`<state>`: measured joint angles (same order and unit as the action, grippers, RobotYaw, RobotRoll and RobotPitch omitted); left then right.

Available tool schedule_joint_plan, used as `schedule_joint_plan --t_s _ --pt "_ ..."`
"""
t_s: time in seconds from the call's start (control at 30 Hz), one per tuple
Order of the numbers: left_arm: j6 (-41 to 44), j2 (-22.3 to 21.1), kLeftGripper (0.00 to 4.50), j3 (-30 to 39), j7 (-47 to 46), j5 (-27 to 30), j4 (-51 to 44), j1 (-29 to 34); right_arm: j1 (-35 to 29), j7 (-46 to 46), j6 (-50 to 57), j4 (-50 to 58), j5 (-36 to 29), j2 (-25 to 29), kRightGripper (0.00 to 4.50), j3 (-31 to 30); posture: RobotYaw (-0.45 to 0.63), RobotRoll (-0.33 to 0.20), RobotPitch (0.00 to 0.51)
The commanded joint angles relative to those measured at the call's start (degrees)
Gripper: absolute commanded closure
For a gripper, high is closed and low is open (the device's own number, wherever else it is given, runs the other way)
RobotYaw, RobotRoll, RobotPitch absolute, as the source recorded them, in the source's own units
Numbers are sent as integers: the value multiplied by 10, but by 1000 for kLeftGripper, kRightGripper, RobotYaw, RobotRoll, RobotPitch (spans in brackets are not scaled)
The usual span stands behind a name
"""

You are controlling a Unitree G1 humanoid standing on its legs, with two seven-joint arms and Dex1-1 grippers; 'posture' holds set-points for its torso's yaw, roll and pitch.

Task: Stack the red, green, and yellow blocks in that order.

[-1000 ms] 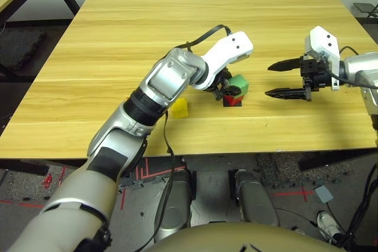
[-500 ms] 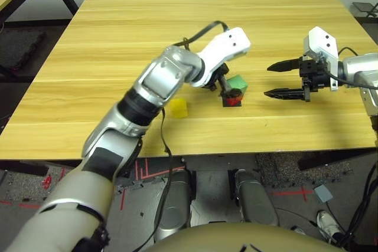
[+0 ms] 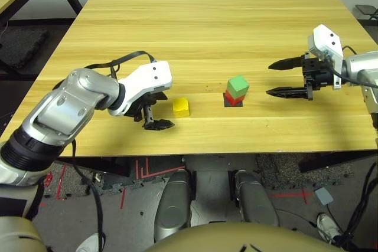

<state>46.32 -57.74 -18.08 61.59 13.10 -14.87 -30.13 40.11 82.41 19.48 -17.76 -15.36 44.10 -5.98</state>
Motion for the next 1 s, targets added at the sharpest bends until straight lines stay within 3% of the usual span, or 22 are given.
schedule_joint_plan --t_s 0.03,0.53,0.63,0.83,1.0 --pt "-43 36 30 3 -16 -19 38 -11 7 4 1 -3 0 0 0 -3 276 -46 98" --pt "-88 89 30 -32 6 -71 76 -16 -16 -13 27 33 -9 3 0 7 243 -39 95" --pt "-66 95 570 -33 1 -72 77 -12 -20 -17 32 39 -12 4 0 8 242 -36 98" --pt "-26 113 2561 -24 -13 -69 70 -8 -24 -25 36 46 -16 2 0 10 242 -32 99" --pt "34 121 2560 -7 -17 -54 43 -51 -22 -28 34 40 -16 4 0 9 250 -26 99"
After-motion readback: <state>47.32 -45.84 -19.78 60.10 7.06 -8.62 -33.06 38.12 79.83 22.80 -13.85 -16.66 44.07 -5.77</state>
